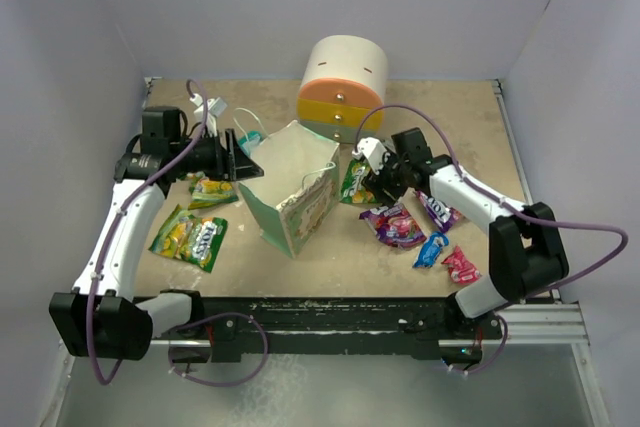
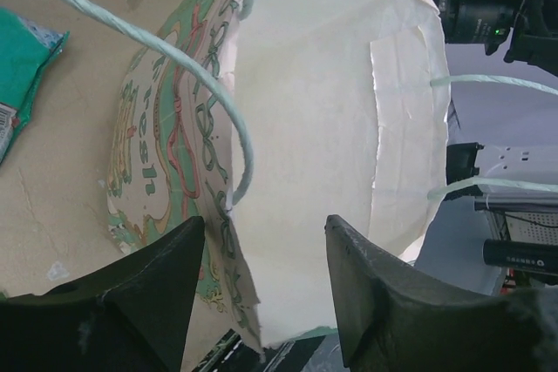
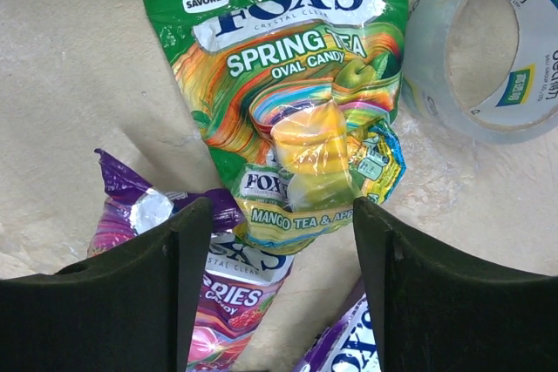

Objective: Place the snacks into the paper bag
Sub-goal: Pick up the snack from the center of the board.

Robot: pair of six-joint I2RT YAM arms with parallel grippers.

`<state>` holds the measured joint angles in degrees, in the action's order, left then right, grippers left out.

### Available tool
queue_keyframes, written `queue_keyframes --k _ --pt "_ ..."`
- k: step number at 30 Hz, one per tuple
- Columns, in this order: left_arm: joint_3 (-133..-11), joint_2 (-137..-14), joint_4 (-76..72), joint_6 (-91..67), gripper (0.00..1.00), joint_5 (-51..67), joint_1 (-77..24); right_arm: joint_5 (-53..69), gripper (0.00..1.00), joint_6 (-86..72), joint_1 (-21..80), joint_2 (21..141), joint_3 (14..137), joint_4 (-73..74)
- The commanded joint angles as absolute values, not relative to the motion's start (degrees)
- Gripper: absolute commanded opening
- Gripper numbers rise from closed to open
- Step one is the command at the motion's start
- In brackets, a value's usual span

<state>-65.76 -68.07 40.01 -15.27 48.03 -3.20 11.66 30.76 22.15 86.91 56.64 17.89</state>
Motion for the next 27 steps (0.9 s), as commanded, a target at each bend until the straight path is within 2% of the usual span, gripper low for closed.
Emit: queue_keyframes --k 1,7,10,14,20,24,27 --pt "-68.6 -64.7 37.4 -12.7 0.63 48.7 -3.5 11.3 0.68 31.8 22.3 87.9 56.5 17.9" --pt "-69.9 -62.3 38.2 -10.0 0.7 46.1 -3.5 8.7 0.64 32.0 22.3 90.6 56.8 15.9" --pt "-70.3 -61.4 38.7 -8.7 0.76 45.0 -3.0 7.4 0.59 32.1 22.3 91.9 56.9 14.9" --pt "-71.5 -60.2 39.6 -6.7 0.82 43.0 -2.7 5.8 0.43 30.6 22.3 92.1 56.7 12.9" --pt "-73.2 -59.0 40.9 -3.0 0.87 40.0 -2.6 7.5 0.18 29.7 22.1 89.8 59.0 15.9" --pt "-73.8 -58.9 41.0 -1.2 0.88 38.8 -2.6 9.3 0.06 28.7 21.4 87.3 60.8 18.3" --pt "-73.7 -59.1 40.9 -0.4 0.89 39.2 -2.6 10.2 0.01 28.0 21.2 85.2 61.7 19.6"
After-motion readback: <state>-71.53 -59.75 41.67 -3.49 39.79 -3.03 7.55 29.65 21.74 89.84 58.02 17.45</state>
